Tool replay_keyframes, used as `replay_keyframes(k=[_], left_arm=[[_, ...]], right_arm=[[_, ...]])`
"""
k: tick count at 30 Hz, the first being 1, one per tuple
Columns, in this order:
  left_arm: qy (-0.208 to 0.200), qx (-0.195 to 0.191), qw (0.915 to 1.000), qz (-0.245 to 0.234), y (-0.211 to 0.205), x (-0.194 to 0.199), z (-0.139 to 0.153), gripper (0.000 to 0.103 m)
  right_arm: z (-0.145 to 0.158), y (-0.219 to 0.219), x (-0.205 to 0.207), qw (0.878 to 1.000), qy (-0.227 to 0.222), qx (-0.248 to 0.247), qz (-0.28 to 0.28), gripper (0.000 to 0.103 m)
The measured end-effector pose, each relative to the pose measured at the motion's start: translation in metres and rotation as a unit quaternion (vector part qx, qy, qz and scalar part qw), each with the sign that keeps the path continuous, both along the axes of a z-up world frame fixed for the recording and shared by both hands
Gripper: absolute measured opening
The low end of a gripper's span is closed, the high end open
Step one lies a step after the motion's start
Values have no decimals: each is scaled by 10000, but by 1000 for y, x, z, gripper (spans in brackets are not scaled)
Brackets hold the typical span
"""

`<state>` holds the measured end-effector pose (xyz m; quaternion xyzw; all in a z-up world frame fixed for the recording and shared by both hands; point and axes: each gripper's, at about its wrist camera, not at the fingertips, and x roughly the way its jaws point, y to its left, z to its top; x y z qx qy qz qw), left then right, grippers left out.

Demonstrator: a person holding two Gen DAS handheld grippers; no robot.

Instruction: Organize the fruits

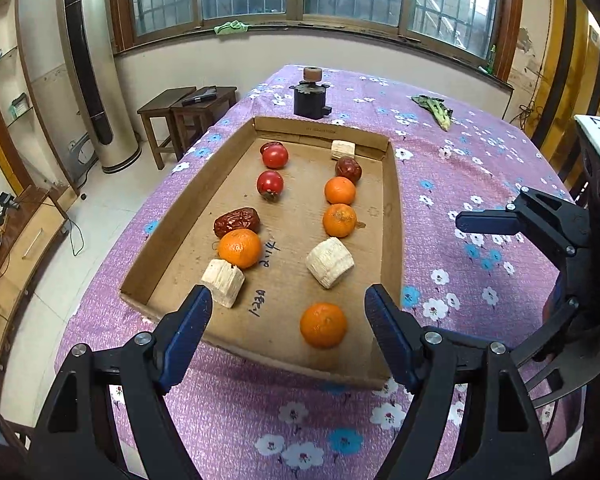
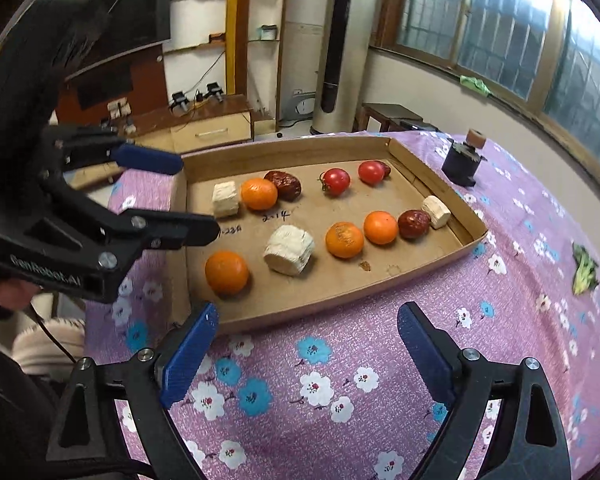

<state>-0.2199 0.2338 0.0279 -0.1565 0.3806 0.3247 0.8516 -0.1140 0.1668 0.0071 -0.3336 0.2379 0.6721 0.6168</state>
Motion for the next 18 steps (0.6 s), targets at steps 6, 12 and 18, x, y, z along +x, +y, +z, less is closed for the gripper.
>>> replay_keyframes(k=[6, 12, 18], left_arm=[[-17, -6, 10000, -84, -8, -3, 1, 79], [-2, 2, 9999, -101, -11, -4, 0, 79], [-2, 34, 9999, -108, -13, -5, 0, 79]], right_arm=[[0, -2, -5, 10000, -58, 15, 48, 92], [2, -4, -5, 9999, -76, 63, 20, 92], [2, -7, -4, 9999, -63, 92, 7, 92]])
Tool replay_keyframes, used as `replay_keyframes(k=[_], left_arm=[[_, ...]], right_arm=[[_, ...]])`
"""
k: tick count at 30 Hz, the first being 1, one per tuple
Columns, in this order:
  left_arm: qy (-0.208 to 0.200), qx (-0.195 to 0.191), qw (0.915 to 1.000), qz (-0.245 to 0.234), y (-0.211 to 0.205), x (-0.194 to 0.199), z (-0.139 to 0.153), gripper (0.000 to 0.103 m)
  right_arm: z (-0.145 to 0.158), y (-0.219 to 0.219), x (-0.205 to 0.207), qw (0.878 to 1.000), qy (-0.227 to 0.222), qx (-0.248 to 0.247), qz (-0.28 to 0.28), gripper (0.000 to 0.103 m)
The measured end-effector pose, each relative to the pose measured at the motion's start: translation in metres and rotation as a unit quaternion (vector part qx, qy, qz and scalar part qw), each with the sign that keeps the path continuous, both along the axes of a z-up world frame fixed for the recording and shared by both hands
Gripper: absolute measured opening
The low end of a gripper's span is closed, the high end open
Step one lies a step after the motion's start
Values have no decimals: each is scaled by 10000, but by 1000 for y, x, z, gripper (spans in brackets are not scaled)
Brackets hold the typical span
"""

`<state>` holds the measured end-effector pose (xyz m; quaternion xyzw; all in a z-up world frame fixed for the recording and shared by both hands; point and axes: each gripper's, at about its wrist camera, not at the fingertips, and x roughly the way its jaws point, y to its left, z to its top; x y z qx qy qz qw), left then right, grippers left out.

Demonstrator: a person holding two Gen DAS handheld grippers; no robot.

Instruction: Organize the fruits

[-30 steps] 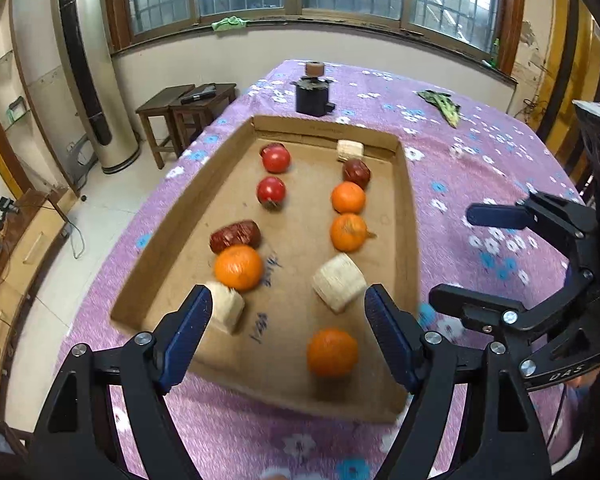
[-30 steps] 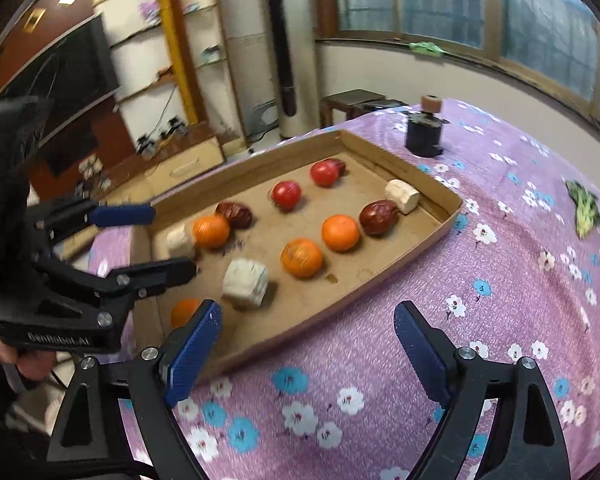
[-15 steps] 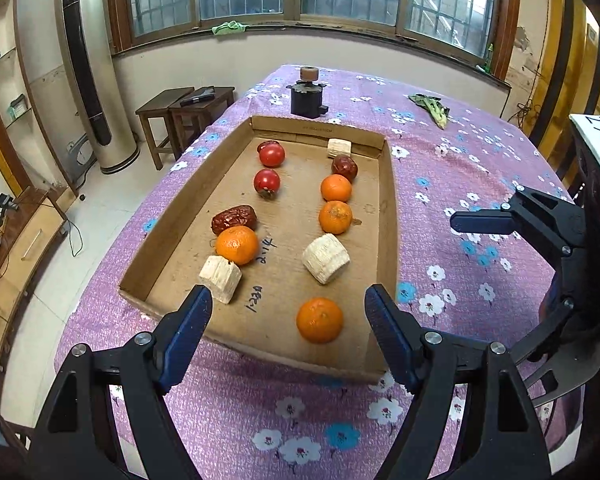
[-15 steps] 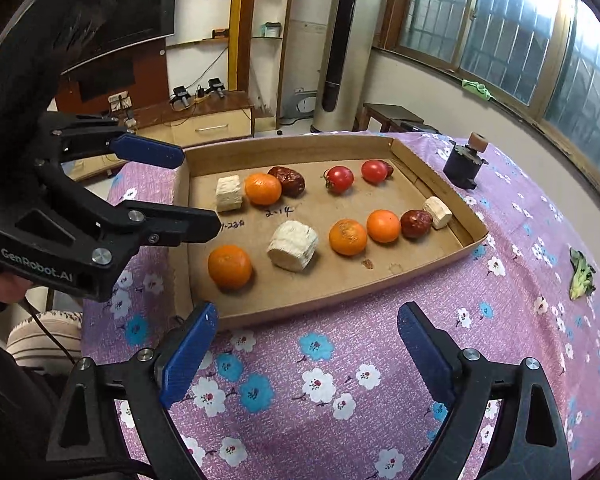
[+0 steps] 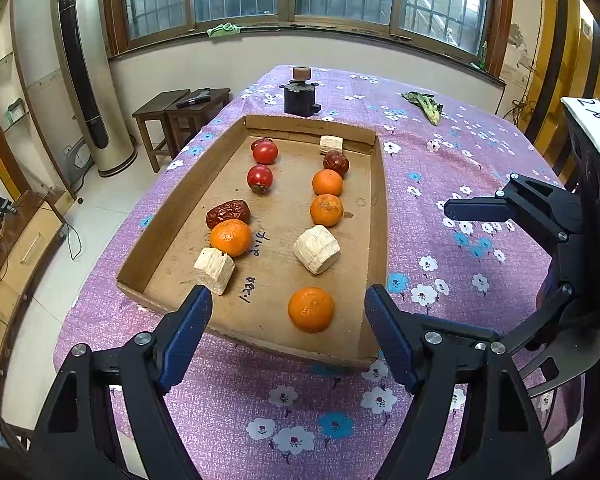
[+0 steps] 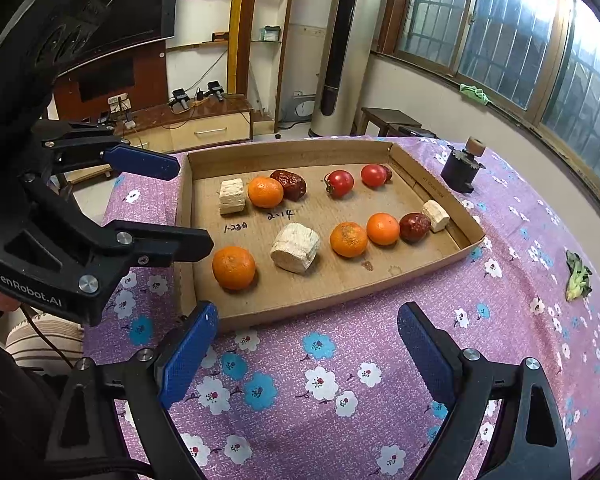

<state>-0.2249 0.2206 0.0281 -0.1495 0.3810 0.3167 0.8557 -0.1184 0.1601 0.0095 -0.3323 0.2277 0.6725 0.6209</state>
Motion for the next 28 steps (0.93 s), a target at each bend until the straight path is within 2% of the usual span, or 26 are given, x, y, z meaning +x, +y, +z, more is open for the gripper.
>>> replay_keyframes(k=[9, 18, 28], left_arm=[[-18, -50, 10000, -47, -1, 1, 1, 79], [-220, -47, 9997, 15, 2, -4, 4, 79], [-157, -60, 9998, 50, 4, -4, 5, 79]], right_arm=[[-1, 1, 0, 10000, -8, -14, 11, 92], [-3, 2, -2, 10000, 7, -23, 29, 92], [-3, 3, -3, 10000, 9, -29, 49, 92]])
